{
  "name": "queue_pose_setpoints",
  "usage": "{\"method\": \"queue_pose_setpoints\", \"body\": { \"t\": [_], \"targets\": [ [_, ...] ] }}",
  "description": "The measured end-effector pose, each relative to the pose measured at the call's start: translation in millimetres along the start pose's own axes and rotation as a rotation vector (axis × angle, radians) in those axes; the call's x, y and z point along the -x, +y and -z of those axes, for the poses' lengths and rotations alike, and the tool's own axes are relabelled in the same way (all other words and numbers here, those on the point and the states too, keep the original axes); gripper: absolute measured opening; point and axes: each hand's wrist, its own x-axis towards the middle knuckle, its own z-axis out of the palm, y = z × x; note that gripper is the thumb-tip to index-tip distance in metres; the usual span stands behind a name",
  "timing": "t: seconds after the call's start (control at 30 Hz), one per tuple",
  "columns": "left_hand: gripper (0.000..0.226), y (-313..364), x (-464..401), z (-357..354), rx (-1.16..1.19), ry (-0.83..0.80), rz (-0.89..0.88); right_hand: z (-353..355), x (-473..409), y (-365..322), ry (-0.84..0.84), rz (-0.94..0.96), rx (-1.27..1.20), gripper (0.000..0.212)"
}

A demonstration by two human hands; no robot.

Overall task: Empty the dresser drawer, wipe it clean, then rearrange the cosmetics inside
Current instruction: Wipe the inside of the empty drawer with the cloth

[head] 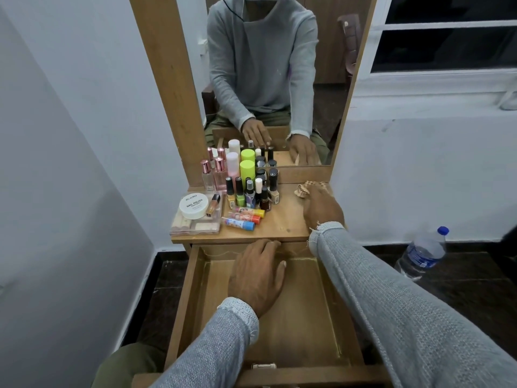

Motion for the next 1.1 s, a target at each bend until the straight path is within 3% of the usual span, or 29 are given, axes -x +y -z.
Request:
{"method": "queue_pose_setpoints", "body": {
  "t": [0.13, 0.3, 0.47, 0.57, 0.77, 1.1],
  "targets": [
    [0.035, -27.9, 18.5, 6.2, 0.019, -0.023, 0.085, 16.0, 15.1, -3.7, 0.082, -0.073, -0.204, 0.028],
    [0.026, -70.8, 34.8, 14.6, -0.039, -0.029, 0.178, 37.2, 65.6, -18.4, 0.264, 0.083, -0.462, 0.028],
    [0.035, -110.8, 42.1, 23.0, -0.067, 0.045, 0.239, 30.0, 118.3, -30.1, 0.075, 0.450, -0.381, 0.032],
    [0.042, -129.5, 43.5, 22.0, -0.055, 0.051, 0.299, 7.1, 143.2, -34.4, -0.126, 0.620, -0.258, 0.032],
    [0.041, -140.6, 52.8, 19.2, 0.138, 0.000, 0.336, -37.4, 157.3, -42.4, -0.464, 0.485, -0.069, 0.042],
    [0.042, -156.3, 47.7, 2.4, 0.137, -0.054, 0.396, -77.1, 156.8, -52.2, -0.504, 0.322, 0.135, 0.044]
  ]
}}
